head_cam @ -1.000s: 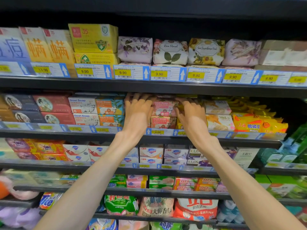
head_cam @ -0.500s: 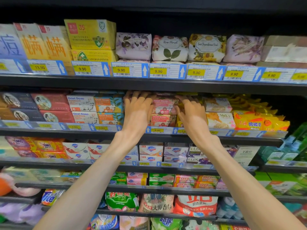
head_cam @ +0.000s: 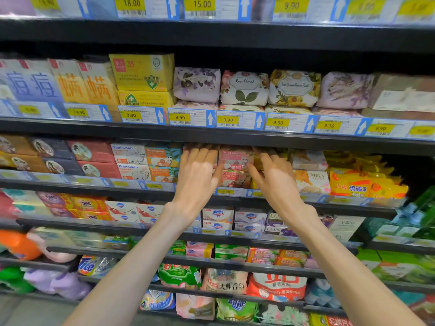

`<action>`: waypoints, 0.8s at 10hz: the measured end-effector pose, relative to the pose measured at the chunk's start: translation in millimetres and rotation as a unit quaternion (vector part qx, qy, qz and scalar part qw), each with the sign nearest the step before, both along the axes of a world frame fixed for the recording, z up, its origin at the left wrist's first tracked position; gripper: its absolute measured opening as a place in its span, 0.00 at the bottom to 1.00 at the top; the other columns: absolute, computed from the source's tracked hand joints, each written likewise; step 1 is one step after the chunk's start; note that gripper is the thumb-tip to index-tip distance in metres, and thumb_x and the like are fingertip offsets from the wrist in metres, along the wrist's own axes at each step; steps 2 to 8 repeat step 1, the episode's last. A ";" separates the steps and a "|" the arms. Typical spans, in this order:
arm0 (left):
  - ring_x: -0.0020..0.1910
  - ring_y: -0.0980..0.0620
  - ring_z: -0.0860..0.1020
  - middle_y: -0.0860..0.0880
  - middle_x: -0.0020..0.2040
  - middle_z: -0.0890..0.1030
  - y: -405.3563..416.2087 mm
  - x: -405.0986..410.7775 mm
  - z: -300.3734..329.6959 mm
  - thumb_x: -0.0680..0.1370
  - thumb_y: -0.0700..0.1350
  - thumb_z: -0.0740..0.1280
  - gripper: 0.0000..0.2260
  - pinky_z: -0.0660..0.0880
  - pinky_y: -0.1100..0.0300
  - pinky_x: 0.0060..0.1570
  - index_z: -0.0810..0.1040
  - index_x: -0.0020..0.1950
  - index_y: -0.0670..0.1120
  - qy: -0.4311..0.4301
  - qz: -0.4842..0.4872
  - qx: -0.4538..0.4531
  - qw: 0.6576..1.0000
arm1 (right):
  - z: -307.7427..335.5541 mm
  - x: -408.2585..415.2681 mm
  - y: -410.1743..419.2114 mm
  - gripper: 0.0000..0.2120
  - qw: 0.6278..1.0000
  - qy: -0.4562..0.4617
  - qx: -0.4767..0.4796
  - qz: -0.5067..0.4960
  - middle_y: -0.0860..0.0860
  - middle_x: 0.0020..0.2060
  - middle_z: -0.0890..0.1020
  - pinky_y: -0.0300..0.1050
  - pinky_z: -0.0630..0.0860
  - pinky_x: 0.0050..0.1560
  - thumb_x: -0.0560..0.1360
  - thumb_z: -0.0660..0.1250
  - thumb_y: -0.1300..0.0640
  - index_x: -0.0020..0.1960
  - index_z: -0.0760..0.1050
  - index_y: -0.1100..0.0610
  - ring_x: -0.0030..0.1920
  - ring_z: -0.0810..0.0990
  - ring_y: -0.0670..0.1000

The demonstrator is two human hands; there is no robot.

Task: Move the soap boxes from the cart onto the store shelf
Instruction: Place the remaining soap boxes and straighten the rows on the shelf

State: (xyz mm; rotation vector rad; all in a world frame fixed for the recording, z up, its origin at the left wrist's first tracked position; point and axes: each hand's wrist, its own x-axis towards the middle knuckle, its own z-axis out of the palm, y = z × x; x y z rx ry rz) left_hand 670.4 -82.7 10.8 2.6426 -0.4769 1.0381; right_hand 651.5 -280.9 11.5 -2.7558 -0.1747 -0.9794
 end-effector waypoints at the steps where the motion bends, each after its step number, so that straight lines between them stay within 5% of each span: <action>1: 0.67 0.46 0.73 0.48 0.64 0.79 7.7 -14.9 2.8 0.81 0.52 0.65 0.17 0.64 0.45 0.74 0.76 0.68 0.46 0.025 0.010 0.013 1.000 | 6.5 -9.4 3.4 0.14 1.000 0.018 -0.008 0.001 0.53 0.45 0.80 0.50 0.75 0.44 0.79 0.64 0.45 0.56 0.76 0.55 0.45 0.78 0.56; 8: 0.67 0.46 0.73 0.48 0.64 0.79 7.7 -14.9 2.8 0.81 0.52 0.65 0.17 0.64 0.45 0.74 0.76 0.68 0.46 0.025 0.010 0.013 1.000 | 6.5 -9.4 3.4 0.14 1.000 0.018 -0.008 0.001 0.53 0.45 0.80 0.50 0.75 0.44 0.79 0.64 0.45 0.56 0.76 0.55 0.45 0.78 0.56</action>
